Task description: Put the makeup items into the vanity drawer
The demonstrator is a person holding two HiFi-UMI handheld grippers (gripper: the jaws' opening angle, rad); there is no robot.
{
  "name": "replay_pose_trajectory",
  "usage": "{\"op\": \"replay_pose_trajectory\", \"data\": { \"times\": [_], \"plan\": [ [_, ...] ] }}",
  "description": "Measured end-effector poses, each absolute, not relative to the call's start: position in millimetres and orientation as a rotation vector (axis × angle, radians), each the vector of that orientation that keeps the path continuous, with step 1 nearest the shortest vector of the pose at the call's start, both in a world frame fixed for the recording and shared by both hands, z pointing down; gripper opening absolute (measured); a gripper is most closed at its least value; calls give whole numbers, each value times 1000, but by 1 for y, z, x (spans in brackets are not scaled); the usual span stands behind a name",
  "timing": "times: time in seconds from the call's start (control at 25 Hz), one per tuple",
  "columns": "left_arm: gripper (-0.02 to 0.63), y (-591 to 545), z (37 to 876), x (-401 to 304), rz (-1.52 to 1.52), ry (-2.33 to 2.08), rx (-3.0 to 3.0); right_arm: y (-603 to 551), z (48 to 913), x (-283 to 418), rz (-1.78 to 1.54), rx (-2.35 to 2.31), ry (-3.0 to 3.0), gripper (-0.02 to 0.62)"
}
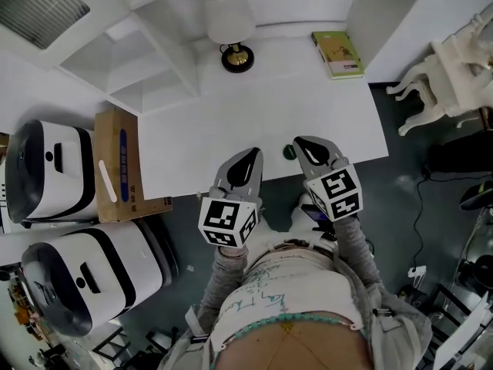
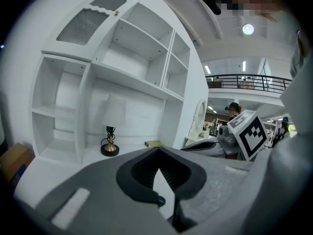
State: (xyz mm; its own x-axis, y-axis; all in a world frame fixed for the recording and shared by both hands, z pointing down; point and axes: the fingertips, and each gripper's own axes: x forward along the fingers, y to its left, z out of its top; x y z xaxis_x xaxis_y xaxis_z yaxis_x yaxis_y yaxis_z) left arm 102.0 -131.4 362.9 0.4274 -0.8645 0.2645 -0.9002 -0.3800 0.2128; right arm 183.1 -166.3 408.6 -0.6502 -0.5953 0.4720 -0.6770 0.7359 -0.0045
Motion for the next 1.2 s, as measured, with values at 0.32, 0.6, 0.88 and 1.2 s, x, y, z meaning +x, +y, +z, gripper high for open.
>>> {"op": "replay_pose_trajectory", "data": {
  "times": [0.32,0.6,0.88,1.2],
  "plan": [
    [2,-121,368,98,182,-1567,2316,-167,443,185,285,885,-2454,28],
    [2,-112,374,85,192,-1626,2258,-174,476,187,314,837,-2405,28],
    [2,-106,377,72,196,-1677,2203,-181,514,186,362,763,-2339,28],
    [2,-98,380,56,198,-1733,2138,-188,551,187,391,702,-2264,29]
  ]
}}
